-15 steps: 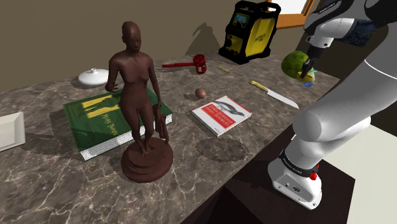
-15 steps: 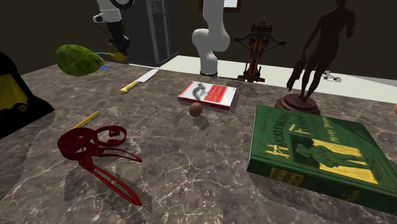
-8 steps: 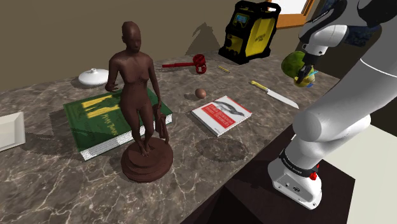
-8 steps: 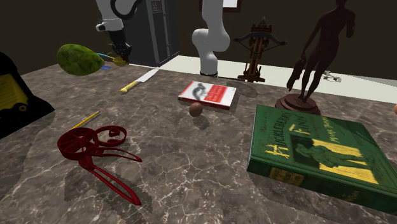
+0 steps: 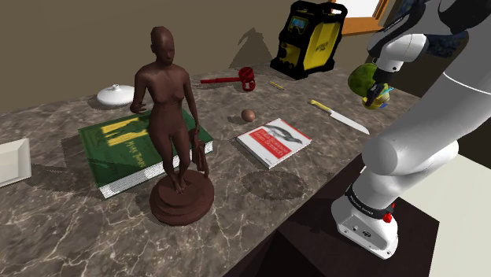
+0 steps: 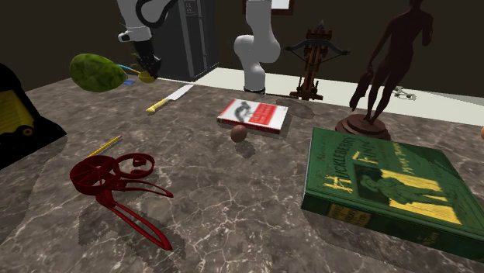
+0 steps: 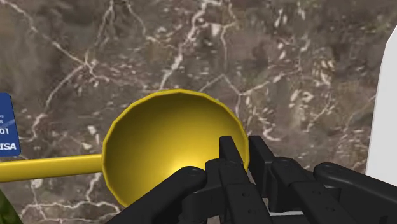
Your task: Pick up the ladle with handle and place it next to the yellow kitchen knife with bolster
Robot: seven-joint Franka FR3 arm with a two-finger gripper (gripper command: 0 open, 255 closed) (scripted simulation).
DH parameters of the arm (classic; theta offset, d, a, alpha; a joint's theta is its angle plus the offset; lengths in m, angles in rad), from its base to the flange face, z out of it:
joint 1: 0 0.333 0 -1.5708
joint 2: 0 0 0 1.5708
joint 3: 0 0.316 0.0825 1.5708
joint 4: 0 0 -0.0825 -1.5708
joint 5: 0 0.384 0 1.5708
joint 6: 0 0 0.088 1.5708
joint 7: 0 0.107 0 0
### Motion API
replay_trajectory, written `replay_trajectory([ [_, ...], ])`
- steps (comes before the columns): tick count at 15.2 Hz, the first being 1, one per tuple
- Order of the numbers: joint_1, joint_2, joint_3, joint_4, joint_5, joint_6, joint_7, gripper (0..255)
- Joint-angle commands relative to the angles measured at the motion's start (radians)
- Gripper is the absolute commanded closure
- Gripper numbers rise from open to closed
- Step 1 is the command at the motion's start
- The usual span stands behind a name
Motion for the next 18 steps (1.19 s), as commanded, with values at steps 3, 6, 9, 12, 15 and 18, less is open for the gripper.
replay_trajectory([
  [3,0.000,0.001,0.000,-0.001,0.000,0.001,-0.001,0],
  [6,0.000,0.000,0.000,-0.001,0.000,0.001,-0.001,0],
  [9,0.003,-0.032,0.006,0.041,-0.019,-0.069,0.015,0],
  [12,0.004,-0.056,0.012,0.082,-0.031,-0.130,0.025,0],
  [15,0.004,-0.056,0.012,0.082,-0.031,-0.130,0.025,0],
  [18,0.004,-0.056,0.012,0.082,-0.031,-0.130,0.025,0],
])
